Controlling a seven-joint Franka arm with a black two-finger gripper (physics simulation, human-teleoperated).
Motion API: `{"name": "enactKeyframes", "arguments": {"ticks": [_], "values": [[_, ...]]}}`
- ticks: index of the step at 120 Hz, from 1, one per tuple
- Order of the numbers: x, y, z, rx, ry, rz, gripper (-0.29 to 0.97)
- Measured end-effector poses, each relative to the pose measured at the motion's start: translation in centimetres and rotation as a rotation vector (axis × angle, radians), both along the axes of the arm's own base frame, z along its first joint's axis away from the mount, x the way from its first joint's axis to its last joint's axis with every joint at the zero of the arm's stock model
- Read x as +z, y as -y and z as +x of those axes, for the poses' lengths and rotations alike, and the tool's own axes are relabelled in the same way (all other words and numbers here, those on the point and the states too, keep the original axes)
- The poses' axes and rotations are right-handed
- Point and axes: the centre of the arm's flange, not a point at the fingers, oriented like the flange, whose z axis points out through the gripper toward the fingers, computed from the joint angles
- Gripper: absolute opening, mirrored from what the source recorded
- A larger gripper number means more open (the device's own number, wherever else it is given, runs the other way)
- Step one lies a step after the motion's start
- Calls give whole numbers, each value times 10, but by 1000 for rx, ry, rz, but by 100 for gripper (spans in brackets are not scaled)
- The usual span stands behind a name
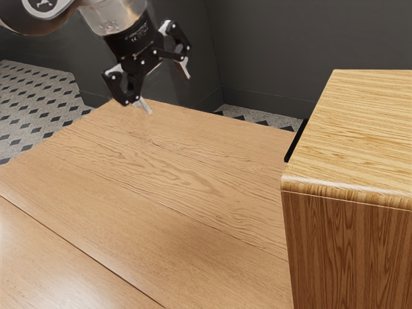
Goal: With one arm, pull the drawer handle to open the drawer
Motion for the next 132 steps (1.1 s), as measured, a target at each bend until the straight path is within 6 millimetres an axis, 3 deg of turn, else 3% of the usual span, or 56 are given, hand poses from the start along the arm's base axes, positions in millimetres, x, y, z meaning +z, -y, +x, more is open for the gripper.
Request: {"name": "enactKeyframes", "arguments": {"ticks": [19,39,45,54,61,77,110,132], "values": [[21,38,-9,-44,71,-67,68],[27,51,-5,-97,115,-226,68],[20,14,10,-114,114,-352,68],[-12,-55,42,-113,101,-509,68],[-33,-78,56,-138,99,-557,68],[-61,-83,64,-227,96,-551,68],[-68,-70,58,-355,48,-491,68],[-82,-100,65,-441,69,-432,68]]}}
